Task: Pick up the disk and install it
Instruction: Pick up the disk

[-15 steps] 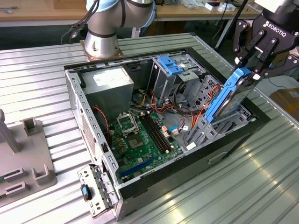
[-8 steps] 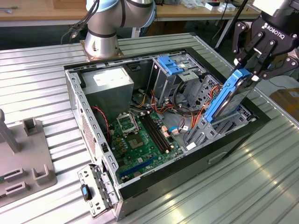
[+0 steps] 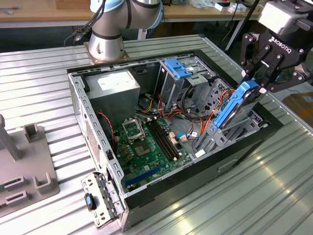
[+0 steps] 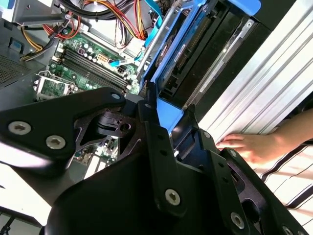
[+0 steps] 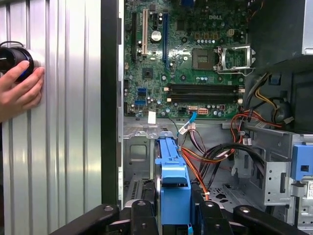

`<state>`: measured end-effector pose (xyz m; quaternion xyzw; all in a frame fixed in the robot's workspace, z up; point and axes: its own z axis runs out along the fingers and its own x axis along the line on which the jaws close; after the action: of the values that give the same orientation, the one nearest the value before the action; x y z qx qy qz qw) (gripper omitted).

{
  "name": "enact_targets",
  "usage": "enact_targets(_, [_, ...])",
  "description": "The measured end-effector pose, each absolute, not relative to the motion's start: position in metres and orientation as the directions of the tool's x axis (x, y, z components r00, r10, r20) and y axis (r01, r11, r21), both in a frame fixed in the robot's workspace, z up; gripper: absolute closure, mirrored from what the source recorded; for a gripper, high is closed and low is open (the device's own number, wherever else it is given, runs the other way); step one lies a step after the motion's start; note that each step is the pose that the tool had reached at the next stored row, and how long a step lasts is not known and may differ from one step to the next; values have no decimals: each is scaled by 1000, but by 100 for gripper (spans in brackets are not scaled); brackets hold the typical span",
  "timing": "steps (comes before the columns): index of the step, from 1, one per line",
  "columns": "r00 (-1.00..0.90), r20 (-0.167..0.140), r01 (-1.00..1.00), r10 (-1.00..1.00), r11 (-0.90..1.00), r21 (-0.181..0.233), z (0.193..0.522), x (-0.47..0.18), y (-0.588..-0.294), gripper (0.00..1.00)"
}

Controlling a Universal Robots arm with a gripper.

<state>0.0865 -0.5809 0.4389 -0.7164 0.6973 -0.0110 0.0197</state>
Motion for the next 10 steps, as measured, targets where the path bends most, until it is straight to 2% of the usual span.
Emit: enact_targets(10, [36,-12,-998,-999,-35,-56,433,86,-582,63])
